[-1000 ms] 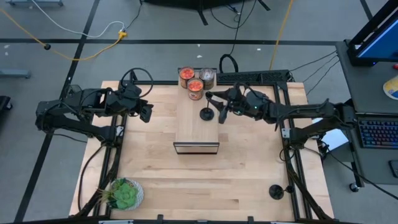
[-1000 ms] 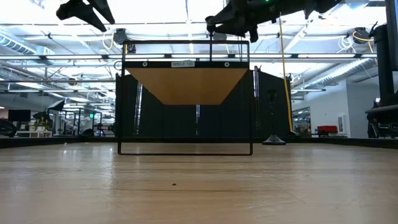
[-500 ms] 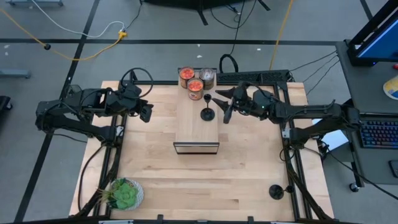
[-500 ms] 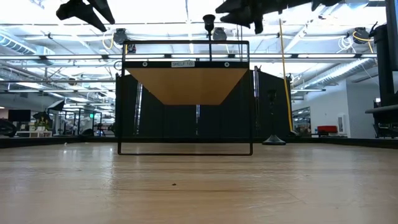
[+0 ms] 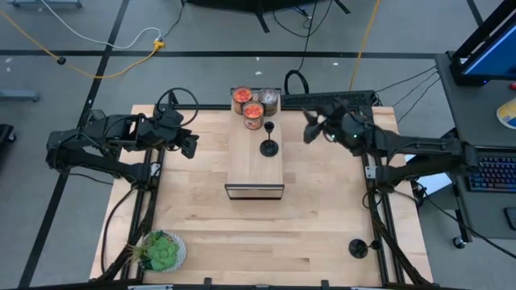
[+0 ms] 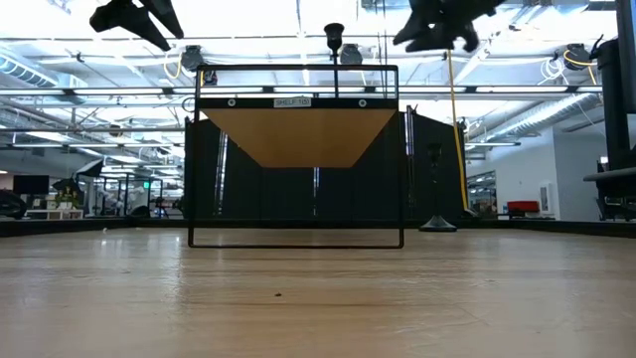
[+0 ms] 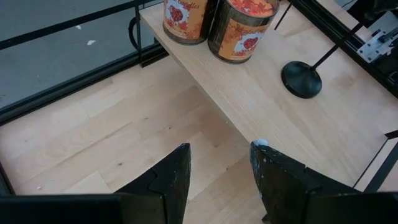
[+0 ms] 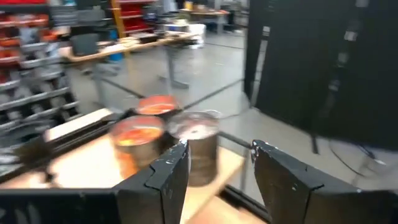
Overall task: Pick & Place candle stick holders
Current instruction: Align the top black candle holder with the black candle holder on the shelf
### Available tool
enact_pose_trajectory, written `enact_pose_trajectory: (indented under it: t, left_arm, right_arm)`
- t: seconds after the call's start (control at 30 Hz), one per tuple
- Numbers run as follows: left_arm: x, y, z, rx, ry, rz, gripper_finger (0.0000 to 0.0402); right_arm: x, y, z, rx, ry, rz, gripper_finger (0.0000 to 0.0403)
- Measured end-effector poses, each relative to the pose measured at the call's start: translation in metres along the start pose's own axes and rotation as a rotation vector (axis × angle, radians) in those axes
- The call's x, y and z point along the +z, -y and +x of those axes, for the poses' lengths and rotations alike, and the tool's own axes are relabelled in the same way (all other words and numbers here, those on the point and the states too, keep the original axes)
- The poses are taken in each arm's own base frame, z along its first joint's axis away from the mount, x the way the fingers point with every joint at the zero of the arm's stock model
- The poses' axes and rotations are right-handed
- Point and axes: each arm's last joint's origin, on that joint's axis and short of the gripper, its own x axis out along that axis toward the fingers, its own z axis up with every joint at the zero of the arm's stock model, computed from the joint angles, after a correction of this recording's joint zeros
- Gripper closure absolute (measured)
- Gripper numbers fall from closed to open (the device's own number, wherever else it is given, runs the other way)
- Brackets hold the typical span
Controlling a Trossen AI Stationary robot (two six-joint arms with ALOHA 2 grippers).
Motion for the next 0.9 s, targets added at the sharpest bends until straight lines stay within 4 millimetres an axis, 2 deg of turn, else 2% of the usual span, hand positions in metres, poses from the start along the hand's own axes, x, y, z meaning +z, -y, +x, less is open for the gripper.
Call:
enact_pose_trajectory:
  t: [0.37,0.9]
  left_arm:
    - [0.000,0.000,0.000,-0.001,0.000,-0.010,0.0229]
    - [0.000,0.000,0.000,0.000,0.001,-0.011,0.0229]
  right_arm:
    - [-0.005,0.044,0.013,-0.199,-0.096,0.147,0.0234]
    - [-0.014,0.099,0.036,-0.187,-0.247,0.502,0.0234]
